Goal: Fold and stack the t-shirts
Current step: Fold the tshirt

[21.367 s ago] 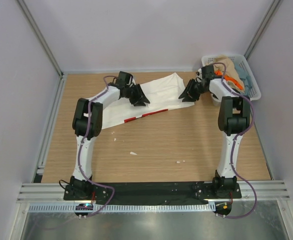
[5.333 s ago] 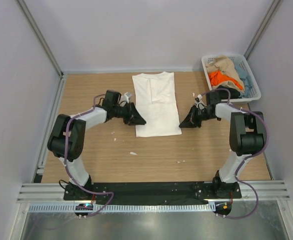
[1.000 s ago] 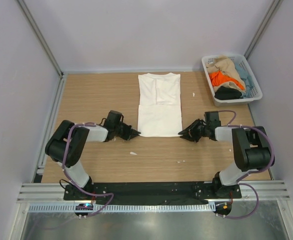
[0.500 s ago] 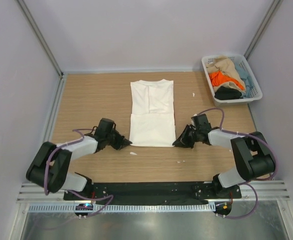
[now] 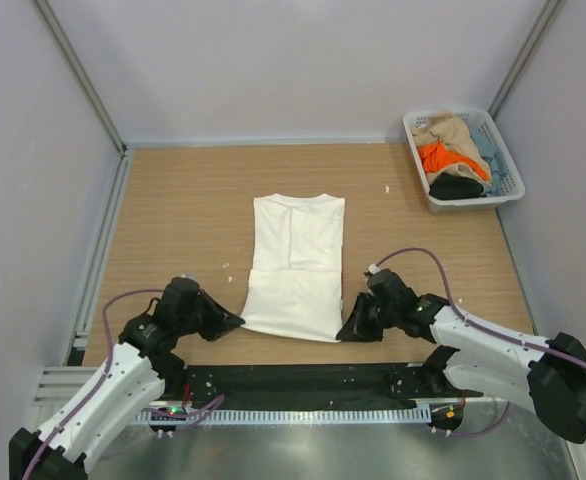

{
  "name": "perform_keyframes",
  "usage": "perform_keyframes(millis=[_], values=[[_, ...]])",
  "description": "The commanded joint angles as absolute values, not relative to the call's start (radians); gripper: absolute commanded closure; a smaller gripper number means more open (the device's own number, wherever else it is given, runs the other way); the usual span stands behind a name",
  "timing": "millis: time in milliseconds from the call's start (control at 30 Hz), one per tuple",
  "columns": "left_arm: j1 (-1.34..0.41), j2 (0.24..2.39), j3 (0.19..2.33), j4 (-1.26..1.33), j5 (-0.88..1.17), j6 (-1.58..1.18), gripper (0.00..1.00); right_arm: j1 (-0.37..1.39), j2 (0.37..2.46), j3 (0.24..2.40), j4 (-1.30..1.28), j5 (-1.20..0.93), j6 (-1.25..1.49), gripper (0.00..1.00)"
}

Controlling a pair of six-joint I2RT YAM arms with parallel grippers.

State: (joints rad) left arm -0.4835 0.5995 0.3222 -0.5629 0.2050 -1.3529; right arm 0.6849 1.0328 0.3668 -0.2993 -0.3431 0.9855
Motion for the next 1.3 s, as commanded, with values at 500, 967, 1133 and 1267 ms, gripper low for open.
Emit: perform_keyframes(millis=[500, 967, 1133, 1267], values=[[-0.486, 0.642, 0.671, -0.862, 0.149, -1.197, 1.0, 0.821, 0.963, 0.661, -0.635, -0.206, 1.033, 0.99], [-0.272, 1.207, 1.031, -0.611, 0.296, -1.065, 1.0, 0.453, 1.356, 1.11, -0.747, -0.457, 0.707, 0.99], [-0.247, 1.422, 1.193, -0.562, 0.37, -1.029, 1.0, 0.396, 1.5, 1.235, -0.755, -0.506, 0.681, 0.99], [-0.224, 1.574, 1.314, -0.555, 0.449, -1.002, 1.0, 0.336, 1.581, 1.35, -0.773, -0.551, 0.658, 0.99]])
